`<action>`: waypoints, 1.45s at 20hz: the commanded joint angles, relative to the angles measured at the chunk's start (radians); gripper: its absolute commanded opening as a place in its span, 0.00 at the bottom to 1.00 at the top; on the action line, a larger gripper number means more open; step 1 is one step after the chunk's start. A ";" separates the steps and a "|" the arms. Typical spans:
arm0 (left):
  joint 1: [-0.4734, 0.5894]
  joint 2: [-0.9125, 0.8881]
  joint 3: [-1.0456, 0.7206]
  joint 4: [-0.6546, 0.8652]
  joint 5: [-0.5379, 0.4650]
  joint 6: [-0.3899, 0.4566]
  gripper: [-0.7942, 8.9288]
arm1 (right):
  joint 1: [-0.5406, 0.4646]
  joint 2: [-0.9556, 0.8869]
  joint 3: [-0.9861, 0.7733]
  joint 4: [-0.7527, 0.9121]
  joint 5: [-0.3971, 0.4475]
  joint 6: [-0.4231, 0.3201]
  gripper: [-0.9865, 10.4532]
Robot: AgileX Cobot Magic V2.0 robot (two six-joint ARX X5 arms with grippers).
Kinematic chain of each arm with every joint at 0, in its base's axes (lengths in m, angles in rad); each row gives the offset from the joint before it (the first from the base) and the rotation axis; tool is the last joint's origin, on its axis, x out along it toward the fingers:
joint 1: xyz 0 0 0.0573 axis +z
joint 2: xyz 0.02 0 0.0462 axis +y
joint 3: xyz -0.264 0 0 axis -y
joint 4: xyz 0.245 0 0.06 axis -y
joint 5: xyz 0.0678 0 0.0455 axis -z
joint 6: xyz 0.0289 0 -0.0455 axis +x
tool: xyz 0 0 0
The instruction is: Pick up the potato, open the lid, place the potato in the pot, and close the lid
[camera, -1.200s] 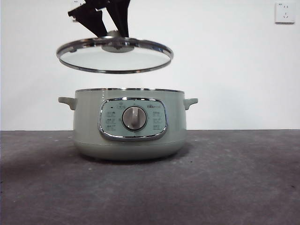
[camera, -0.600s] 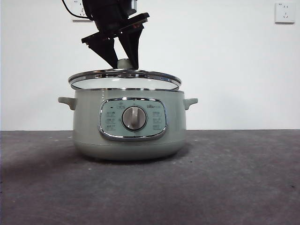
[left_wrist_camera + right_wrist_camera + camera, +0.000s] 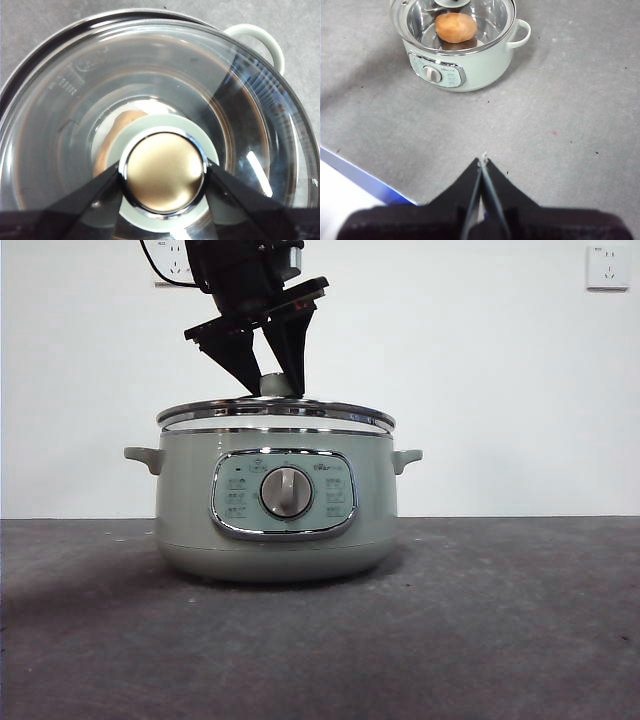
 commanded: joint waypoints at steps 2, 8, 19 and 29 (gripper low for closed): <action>0.000 0.027 0.005 0.034 0.000 -0.003 0.08 | 0.001 -0.002 -0.011 -0.027 0.002 0.008 0.08; -0.001 0.034 0.005 0.038 -0.049 0.064 0.08 | 0.001 -0.002 -0.011 -0.027 0.002 0.008 0.08; 0.002 0.034 0.005 0.051 -0.052 0.059 0.61 | 0.001 -0.002 -0.011 -0.027 0.003 0.007 0.08; 0.002 -0.125 0.005 -0.021 -0.045 0.059 0.48 | 0.001 -0.002 -0.011 -0.027 0.079 0.007 0.09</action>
